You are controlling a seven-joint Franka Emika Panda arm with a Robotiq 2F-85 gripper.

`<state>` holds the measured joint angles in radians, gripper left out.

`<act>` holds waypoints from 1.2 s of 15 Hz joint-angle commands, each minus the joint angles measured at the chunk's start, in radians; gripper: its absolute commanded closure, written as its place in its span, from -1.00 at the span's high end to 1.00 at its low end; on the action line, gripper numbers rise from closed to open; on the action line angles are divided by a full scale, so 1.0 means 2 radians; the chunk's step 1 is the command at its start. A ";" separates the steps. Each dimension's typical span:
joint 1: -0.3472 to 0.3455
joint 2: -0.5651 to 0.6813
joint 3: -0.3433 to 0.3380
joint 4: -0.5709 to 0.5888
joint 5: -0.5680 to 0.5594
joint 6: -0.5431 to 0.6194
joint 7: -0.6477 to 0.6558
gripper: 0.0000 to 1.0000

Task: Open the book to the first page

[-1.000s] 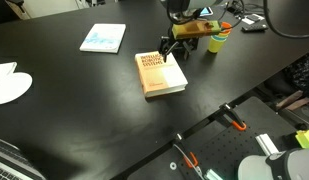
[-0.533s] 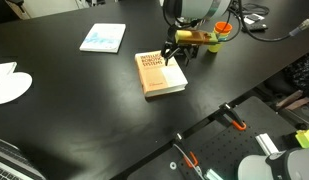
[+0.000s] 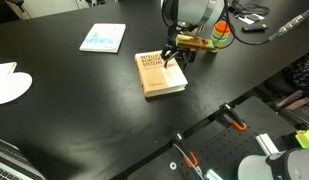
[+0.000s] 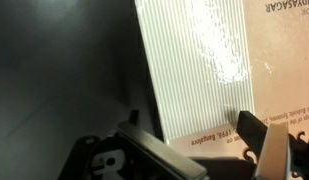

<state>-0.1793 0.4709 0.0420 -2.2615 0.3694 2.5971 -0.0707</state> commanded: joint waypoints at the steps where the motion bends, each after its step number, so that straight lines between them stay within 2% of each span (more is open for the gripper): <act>1: -0.016 0.022 0.012 0.028 0.019 -0.015 -0.014 1.00; 4: -0.034 0.014 0.032 0.030 0.049 -0.032 -0.033 1.00; 9: -0.033 0.001 0.036 0.027 0.071 -0.034 -0.041 1.00; 14: -0.019 -0.015 0.032 0.017 0.061 -0.032 -0.030 1.00; 18: 0.013 -0.050 0.020 -0.004 0.023 -0.020 -0.008 1.00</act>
<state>-0.2109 0.4541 0.0927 -2.2269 0.4539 2.5541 -0.1253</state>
